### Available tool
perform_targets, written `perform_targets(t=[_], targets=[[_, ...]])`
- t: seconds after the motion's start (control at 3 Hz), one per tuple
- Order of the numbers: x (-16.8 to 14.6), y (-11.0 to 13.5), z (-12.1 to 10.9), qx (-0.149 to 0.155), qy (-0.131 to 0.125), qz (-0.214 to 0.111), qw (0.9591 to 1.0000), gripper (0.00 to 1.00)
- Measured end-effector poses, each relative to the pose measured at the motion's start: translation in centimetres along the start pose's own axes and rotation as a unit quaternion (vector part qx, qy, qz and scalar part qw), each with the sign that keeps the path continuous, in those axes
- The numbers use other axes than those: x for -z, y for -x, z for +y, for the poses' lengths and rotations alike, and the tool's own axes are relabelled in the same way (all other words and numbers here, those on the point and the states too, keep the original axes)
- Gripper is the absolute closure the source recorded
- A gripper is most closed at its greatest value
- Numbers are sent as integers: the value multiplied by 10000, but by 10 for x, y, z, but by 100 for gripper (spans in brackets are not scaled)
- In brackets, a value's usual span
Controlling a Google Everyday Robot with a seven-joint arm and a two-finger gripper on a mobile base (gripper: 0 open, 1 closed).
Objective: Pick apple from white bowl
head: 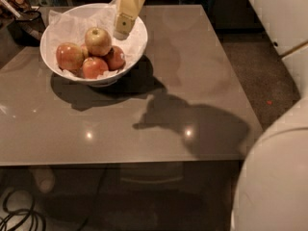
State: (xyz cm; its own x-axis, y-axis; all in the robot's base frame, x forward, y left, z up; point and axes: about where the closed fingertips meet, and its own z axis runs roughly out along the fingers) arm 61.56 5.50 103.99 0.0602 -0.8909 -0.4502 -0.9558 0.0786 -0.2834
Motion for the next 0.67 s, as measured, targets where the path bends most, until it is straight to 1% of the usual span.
perform_targets(t=[0.67], targets=[[-24, 21, -22, 68, 96, -31, 9999, 1]])
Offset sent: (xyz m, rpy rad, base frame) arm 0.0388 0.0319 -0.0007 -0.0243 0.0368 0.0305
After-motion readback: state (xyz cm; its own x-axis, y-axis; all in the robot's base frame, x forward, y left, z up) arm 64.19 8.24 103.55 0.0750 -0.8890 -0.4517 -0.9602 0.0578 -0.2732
